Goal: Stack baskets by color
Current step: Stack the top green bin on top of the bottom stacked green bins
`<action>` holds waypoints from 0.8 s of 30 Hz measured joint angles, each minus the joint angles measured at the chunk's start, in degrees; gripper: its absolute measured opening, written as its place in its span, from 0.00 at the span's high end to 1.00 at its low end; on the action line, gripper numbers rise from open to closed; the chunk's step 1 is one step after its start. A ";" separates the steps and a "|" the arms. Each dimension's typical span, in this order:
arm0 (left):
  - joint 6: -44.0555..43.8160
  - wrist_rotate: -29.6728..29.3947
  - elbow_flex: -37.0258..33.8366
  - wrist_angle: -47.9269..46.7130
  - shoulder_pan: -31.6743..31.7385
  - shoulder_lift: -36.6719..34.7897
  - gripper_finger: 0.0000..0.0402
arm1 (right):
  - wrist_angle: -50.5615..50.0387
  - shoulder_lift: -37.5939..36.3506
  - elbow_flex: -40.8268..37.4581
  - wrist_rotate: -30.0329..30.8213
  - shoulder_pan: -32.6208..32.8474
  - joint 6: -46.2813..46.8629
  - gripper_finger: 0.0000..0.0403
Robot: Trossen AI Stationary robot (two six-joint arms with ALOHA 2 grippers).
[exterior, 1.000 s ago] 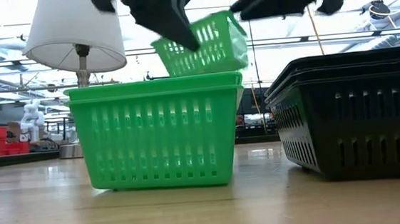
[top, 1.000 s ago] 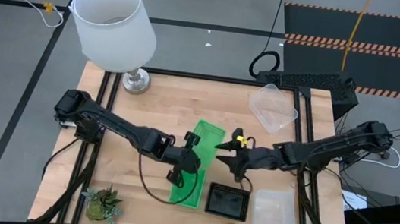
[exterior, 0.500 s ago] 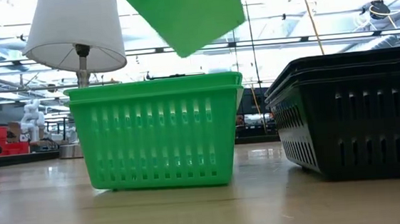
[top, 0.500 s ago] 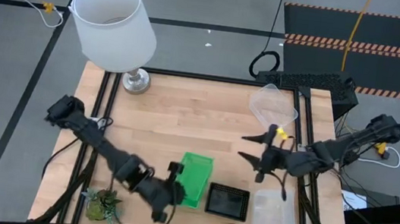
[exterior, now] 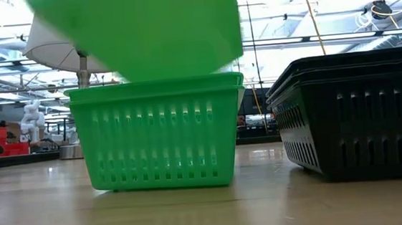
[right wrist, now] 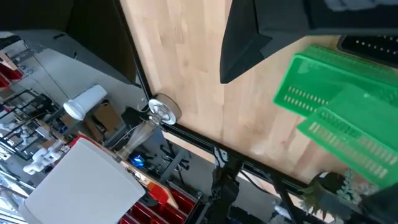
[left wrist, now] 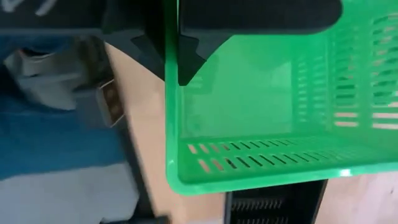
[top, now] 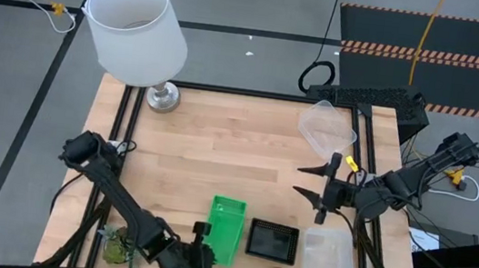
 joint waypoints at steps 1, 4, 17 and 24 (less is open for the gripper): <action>-0.44 -0.22 -0.01 -0.31 0.03 0.49 0.97 | -0.01 0.04 0.00 0.00 0.17 0.00 0.44; -0.52 -1.73 -0.01 -2.06 0.26 0.95 0.97 | 0.02 0.01 0.00 0.00 0.39 -0.03 0.44; 1.52 -2.31 -0.66 -6.26 3.65 1.24 0.95 | 0.21 0.06 0.00 0.13 0.37 -3.39 0.44; 3.14 -1.12 -1.03 -6.67 4.57 1.34 0.97 | 0.21 0.06 0.00 0.20 0.37 -3.70 0.44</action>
